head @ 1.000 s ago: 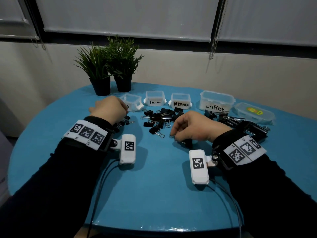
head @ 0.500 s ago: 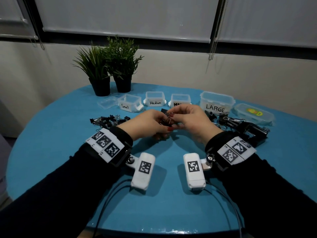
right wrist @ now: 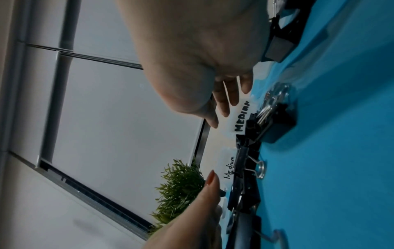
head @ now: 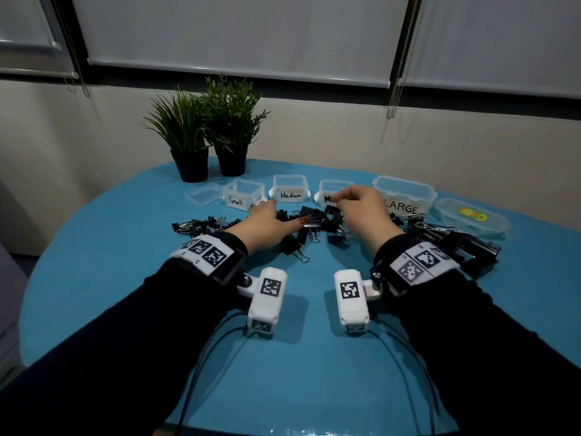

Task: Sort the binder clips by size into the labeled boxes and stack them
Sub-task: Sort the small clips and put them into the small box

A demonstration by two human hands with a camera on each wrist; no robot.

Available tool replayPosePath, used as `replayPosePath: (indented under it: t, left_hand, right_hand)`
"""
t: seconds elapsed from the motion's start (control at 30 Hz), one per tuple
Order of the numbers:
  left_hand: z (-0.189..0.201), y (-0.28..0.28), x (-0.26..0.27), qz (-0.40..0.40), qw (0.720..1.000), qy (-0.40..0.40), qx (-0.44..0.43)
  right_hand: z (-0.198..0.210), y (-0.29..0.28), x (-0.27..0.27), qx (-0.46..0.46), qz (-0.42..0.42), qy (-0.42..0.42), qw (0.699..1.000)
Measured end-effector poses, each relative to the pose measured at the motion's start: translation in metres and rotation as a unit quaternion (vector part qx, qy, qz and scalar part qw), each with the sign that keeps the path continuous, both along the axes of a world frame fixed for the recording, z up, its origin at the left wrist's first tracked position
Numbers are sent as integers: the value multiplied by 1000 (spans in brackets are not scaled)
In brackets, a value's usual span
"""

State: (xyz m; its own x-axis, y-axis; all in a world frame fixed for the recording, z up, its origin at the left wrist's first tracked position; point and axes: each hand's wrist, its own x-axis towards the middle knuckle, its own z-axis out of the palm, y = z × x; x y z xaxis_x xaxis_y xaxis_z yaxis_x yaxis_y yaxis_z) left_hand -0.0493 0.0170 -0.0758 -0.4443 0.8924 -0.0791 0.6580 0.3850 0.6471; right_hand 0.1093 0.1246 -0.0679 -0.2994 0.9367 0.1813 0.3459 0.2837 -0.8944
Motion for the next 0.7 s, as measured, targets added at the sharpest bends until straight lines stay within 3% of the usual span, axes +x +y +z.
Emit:
replayPosePath:
  t: [0.2, 0.37, 0.57, 0.63, 0.7]
  left_hand:
    - [-5, 19, 10, -2, 986, 116, -116]
    - [-5, 24, 26, -42, 971, 171, -159]
    - [7, 21, 48, -120, 982, 94, -109]
    - [19, 12, 49, -147, 985, 49, -72]
    - [29, 1, 35, -139, 988, 55, -37]
  right_hand:
    - [-4, 10, -17, -35, 53, -75, 995]
    - [-4, 13, -23, -10, 103, -166, 981]
    - [10, 13, -16, 6, 41, -292, 955]
    - [17, 9, -16, 31, 20, -294, 955]
    - [26, 0, -21, 55, 20, -261, 963]
